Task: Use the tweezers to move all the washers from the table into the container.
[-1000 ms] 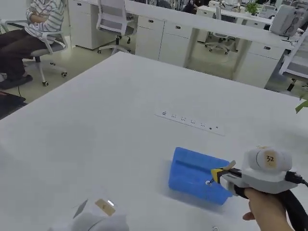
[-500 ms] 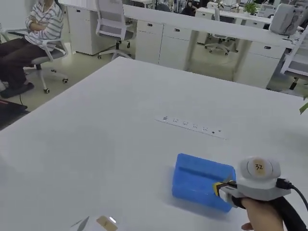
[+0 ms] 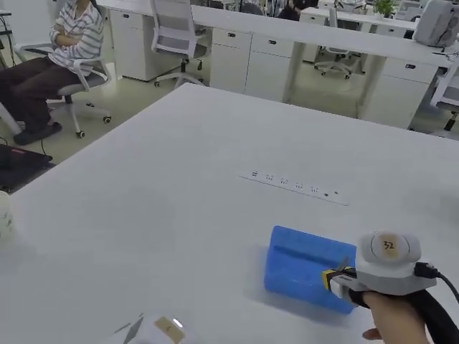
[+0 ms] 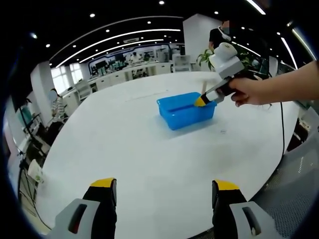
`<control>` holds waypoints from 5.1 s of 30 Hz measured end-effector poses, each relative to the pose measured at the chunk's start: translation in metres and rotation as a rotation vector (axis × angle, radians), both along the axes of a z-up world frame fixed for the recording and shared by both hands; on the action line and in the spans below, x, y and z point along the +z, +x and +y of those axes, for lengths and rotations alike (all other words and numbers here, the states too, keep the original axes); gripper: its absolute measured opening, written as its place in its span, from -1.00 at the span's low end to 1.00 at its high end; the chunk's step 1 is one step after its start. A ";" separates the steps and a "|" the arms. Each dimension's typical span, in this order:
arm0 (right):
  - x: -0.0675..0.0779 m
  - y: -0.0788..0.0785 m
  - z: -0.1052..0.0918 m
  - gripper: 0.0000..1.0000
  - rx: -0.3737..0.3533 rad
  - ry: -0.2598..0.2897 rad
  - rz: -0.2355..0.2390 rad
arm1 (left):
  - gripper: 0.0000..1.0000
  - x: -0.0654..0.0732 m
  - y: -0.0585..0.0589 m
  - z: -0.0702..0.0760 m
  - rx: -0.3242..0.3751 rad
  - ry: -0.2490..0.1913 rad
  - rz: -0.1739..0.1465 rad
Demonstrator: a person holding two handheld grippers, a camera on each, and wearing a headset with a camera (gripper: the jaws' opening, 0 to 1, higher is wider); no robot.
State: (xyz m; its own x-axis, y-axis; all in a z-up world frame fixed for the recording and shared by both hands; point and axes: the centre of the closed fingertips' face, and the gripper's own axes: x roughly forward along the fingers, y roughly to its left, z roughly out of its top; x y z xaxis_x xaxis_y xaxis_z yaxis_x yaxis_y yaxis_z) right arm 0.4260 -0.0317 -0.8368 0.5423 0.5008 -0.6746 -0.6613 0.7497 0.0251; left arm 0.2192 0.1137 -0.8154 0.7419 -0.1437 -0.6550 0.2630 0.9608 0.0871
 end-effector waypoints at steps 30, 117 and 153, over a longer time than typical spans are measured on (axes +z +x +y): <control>0.079 -0.034 -0.021 -0.93 0.039 0.144 -0.106 | 0.58 0.005 0.001 0.001 -0.001 0.006 -0.027; 0.003 -0.088 -0.045 -0.96 0.101 0.026 0.044 | 0.55 0.004 -0.001 0.003 0.011 0.006 -0.012; 0.070 -0.059 -0.032 -0.97 0.163 0.024 -0.067 | 0.56 0.014 0.003 0.005 0.035 -0.032 -0.065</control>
State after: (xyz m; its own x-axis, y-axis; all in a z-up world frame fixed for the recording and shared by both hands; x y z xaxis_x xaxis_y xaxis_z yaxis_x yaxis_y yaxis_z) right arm 0.3669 -0.0641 -0.7670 0.4961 0.6014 -0.6262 -0.7746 0.6324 -0.0063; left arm 0.2220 0.1189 -0.8016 0.7874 -0.1372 -0.6010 0.2241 0.9719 0.0718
